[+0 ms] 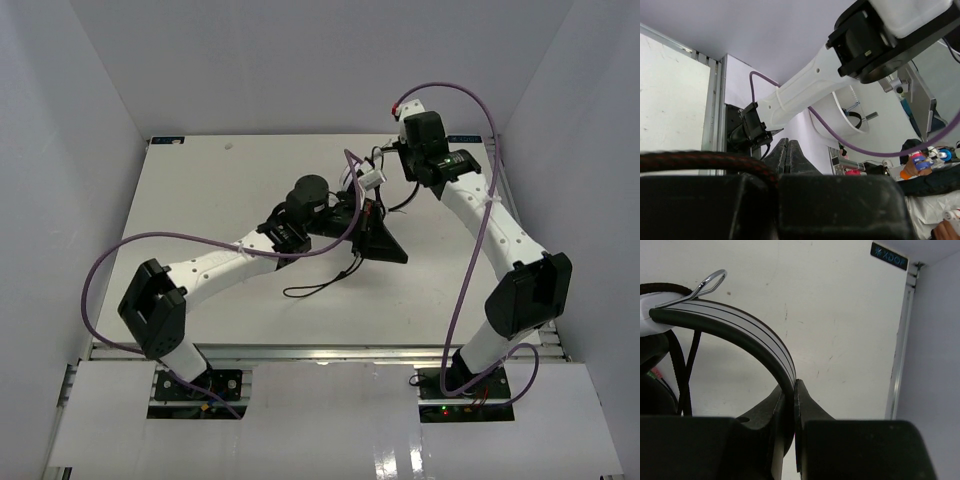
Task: Wrap the headphones
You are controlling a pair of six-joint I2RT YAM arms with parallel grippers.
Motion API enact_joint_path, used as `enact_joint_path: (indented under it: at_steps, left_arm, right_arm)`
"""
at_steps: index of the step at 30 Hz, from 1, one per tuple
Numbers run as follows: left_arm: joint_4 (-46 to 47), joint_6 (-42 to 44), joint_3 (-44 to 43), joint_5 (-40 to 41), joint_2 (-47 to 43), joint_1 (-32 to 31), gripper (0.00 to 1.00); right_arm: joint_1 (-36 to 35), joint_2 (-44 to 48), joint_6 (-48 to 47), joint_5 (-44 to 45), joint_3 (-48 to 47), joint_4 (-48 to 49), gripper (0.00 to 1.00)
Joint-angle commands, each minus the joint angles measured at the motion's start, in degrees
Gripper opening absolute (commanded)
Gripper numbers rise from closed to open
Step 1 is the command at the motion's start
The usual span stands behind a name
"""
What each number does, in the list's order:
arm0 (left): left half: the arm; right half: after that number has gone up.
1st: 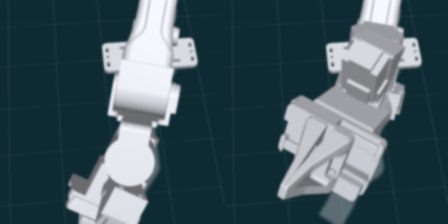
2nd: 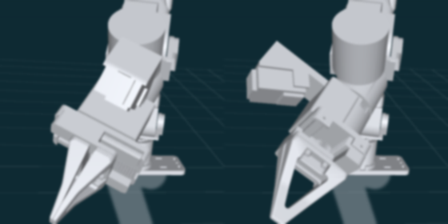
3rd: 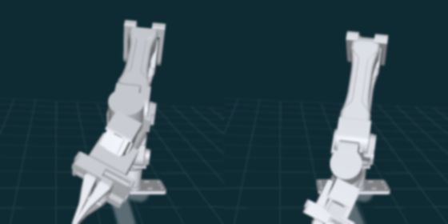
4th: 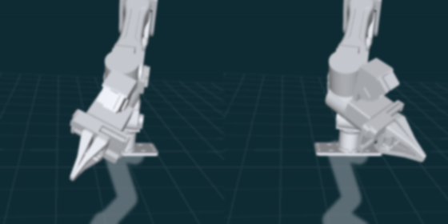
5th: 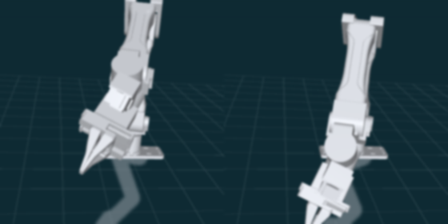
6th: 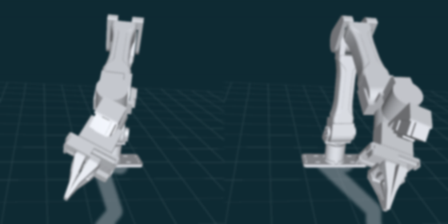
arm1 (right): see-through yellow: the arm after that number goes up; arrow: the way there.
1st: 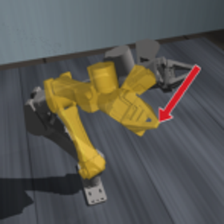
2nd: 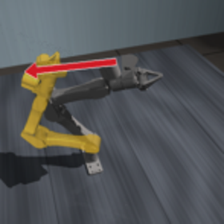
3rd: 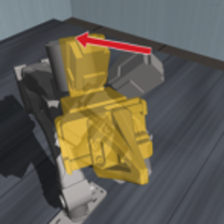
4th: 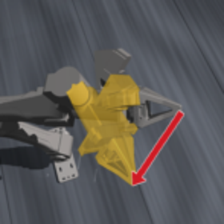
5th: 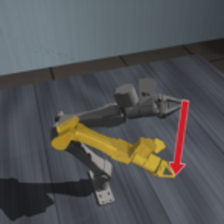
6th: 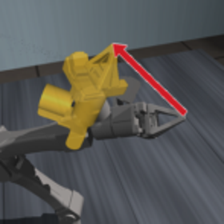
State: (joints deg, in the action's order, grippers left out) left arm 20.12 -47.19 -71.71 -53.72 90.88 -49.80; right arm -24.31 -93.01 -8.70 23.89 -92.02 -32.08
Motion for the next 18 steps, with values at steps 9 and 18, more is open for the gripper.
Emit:
enact_joint_path:
  at_steps: [9,18]
  left_arm:
    - [-2.85,15.69,5.18,15.22,10.39,-12.41,0.19]
    - [2.6,19.2,9.03,19.19,21.71,-18.51,0.25]
  right_arm:
    - [14.39,2.94,13.44,-22.39,-14.89,-3.89,0.08]
    - [15.65,6.61,14.65,-26.04,-16.26,-3.85,0.08]
